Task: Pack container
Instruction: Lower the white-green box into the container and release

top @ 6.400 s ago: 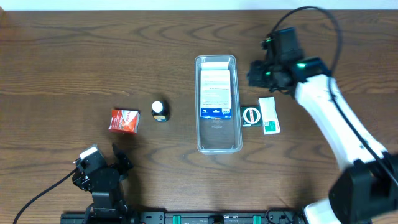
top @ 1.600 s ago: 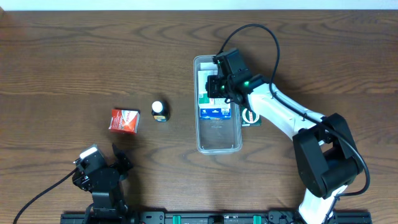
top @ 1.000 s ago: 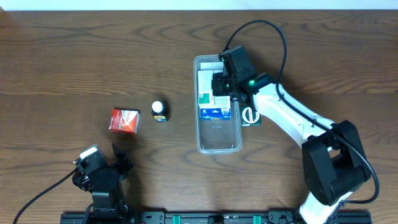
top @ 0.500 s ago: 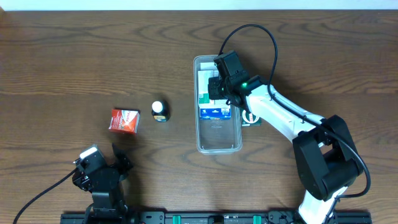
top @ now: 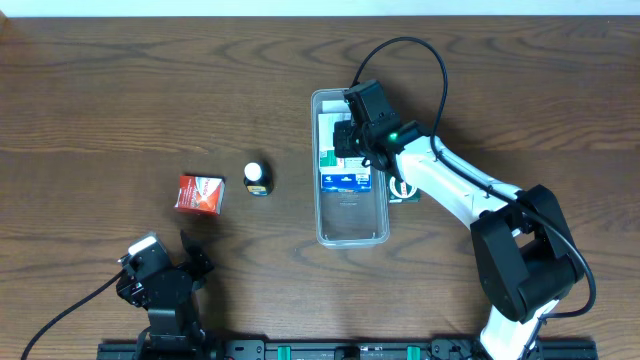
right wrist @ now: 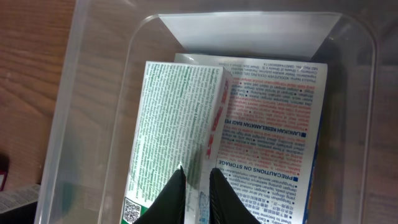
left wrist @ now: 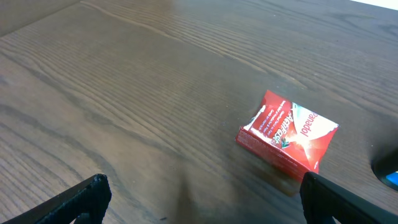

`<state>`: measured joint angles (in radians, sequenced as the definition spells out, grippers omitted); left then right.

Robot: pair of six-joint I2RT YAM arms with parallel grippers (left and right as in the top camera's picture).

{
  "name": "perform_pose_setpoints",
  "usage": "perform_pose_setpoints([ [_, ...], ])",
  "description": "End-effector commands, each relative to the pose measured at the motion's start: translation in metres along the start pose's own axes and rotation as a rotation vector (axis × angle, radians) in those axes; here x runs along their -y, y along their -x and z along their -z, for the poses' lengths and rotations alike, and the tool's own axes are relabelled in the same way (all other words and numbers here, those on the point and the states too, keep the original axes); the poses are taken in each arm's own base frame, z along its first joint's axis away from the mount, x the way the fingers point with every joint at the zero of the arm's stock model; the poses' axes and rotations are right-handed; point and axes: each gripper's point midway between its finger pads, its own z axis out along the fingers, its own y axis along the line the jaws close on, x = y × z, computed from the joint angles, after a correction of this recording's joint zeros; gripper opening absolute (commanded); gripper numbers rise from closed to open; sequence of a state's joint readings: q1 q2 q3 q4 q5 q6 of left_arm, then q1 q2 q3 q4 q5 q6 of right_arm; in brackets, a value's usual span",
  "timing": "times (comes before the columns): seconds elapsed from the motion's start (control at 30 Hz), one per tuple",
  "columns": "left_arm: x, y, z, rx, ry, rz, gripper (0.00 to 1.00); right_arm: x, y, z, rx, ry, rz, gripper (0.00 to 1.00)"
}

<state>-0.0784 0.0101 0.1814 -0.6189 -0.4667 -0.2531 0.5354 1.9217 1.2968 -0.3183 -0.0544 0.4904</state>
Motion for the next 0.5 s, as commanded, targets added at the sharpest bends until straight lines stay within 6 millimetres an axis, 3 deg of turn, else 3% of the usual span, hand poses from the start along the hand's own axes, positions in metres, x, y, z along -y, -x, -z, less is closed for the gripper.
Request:
perform_pose_setpoints([
  [0.0, -0.002, -0.006, -0.003, -0.010, 0.014, -0.018, 0.98, -0.003, -0.005, -0.005, -0.013, -0.004, -0.005, 0.11],
  [0.23, -0.002, -0.006, -0.003, -0.010, 0.014, -0.018, 0.98, -0.002, -0.016, -0.024, -0.047, 0.004, -0.011, 0.08],
  [0.47, -0.002, -0.006, -0.003, -0.010, 0.014, -0.018, 0.98, -0.016, -0.004, -0.014, -0.009, 0.068, 0.050, 0.13],
])
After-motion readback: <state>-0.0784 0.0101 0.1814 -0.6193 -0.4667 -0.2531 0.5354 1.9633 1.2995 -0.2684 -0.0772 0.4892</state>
